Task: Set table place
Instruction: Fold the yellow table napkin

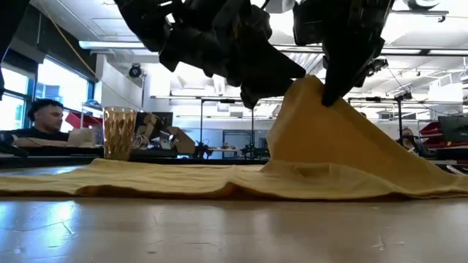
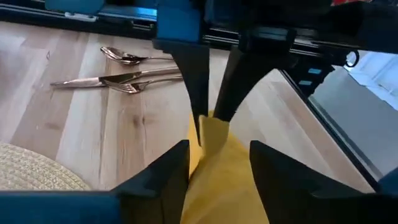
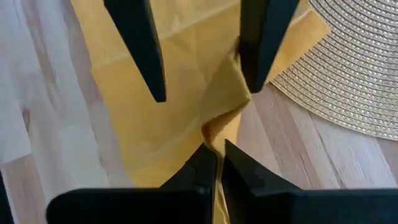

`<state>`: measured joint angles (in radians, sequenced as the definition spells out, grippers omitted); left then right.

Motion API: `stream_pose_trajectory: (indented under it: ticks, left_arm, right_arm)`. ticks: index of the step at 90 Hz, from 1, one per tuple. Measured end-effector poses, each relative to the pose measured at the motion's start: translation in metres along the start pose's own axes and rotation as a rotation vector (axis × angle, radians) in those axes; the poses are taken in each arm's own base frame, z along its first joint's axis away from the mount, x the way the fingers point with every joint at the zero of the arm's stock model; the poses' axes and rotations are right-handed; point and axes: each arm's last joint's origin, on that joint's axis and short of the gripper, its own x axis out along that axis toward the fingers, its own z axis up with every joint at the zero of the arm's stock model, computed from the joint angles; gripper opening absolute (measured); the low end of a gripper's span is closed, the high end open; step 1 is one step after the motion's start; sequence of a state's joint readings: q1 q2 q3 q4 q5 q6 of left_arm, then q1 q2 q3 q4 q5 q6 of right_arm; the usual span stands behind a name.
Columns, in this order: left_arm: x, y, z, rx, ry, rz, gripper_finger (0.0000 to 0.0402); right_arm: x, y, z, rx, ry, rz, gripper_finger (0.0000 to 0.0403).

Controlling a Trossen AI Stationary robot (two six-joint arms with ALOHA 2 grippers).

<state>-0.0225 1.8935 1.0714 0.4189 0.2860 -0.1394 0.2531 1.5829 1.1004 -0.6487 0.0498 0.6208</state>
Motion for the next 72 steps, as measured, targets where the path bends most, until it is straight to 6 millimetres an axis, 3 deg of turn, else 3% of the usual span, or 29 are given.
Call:
stream_pose_trajectory:
  ticks: [50, 72]
  left_arm:
    - [0.007, -0.004, 0.005, 0.006, -0.016, 0.001, 0.0102]
    - [0.007, -0.005, 0.008, 0.009, 0.028, -0.045, 0.0015]
  right_arm:
    - [0.000, 0.002, 0.003, 0.005, -0.027, 0.020, 0.0000]
    - [0.000, 0.002, 0.003, 0.009, -0.027, 0.020, 0.0000]
